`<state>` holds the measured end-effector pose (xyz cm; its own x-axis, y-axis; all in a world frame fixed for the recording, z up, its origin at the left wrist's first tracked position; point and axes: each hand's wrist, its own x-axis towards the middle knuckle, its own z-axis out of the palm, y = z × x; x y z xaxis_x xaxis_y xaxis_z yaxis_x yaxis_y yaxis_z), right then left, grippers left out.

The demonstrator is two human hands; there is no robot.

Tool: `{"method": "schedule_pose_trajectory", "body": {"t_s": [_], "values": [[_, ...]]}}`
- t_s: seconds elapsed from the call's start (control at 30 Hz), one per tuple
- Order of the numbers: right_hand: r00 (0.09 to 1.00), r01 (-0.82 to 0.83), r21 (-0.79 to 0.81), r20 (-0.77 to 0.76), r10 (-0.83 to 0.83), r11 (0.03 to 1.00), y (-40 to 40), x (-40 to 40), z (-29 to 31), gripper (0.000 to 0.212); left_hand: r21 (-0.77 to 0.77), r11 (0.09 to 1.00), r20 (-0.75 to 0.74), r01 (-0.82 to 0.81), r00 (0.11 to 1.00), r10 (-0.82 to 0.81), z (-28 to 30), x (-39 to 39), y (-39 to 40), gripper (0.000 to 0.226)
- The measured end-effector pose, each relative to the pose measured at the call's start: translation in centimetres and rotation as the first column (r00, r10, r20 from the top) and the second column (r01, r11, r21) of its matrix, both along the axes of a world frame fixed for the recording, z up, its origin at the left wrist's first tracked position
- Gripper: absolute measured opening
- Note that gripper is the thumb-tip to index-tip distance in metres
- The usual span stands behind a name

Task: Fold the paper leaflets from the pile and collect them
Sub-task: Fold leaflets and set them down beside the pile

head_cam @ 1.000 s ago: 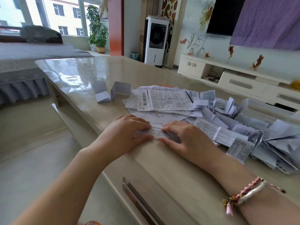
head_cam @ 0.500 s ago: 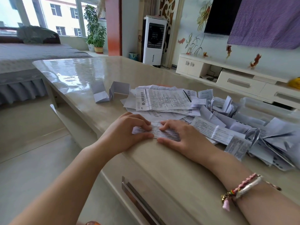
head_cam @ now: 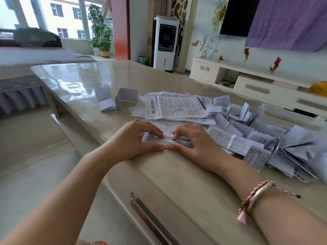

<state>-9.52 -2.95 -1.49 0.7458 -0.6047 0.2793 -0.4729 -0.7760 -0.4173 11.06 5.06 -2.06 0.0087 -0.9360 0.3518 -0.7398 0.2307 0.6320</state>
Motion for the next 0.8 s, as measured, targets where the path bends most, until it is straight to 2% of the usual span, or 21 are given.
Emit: {"method": "schedule_pose_trajectory", "body": {"t_s": [0.17, 0.27, 0.37, 0.47, 0.53, 0.6, 0.7, 0.8], "values": [[0.994, 0.040, 0.090, 0.102, -0.049, 0.995, -0.1, 0.3, 0.1, 0.014, -0.056, 0.995, -0.003, -0.077, 0.997, 0.077, -0.2, 0.2, -0.1, 0.032], [0.988, 0.038, 0.108, 0.143, -0.054, 0.993, 0.1, 0.0, 0.2, 0.024, -0.085, 0.990, 0.014, -0.117, 0.993, 0.118, -0.1, -0.1, -0.4, 0.017], [0.998, 0.027, -0.083, 0.059, -0.022, 0.996, 0.6, -0.5, 0.2, 0.039, -0.080, 0.991, -0.040, -0.109, 0.994, 0.106, 0.2, -0.5, -0.3, 0.008], [0.996, 0.031, -0.196, 0.089, -0.013, 0.980, 0.7, -0.7, 0.3, 0.023, -0.038, 0.995, -0.101, -0.095, 0.991, 0.090, 0.8, -0.8, 0.4, 0.006], [0.993, 0.035, -0.139, 0.114, -0.020, 0.990, 0.9, -0.8, 0.3, 0.013, -0.006, 0.998, -0.140, -0.057, 0.989, 0.055, 1.4, -1.1, 1.1, 0.006], [0.986, 0.054, -0.018, 0.157, -0.050, 0.998, 1.0, -0.9, 0.5, 0.004, 0.039, 0.999, -0.180, -0.017, 0.983, 0.023, 1.6, -1.6, 1.8, 0.019], [0.969, 0.091, 0.179, 0.212, -0.129, 0.980, 1.0, -1.1, 0.8, 0.019, 0.059, 0.998, -0.201, -0.016, 0.979, 0.027, 1.2, -1.8, 1.8, 0.036], [0.955, 0.149, 0.271, 0.209, -0.209, 0.951, 0.7, -1.1, 0.8, 0.027, 0.030, 0.986, -0.115, -0.162, 0.980, 0.164, 0.3, -1.4, 0.5, 0.028]]}}
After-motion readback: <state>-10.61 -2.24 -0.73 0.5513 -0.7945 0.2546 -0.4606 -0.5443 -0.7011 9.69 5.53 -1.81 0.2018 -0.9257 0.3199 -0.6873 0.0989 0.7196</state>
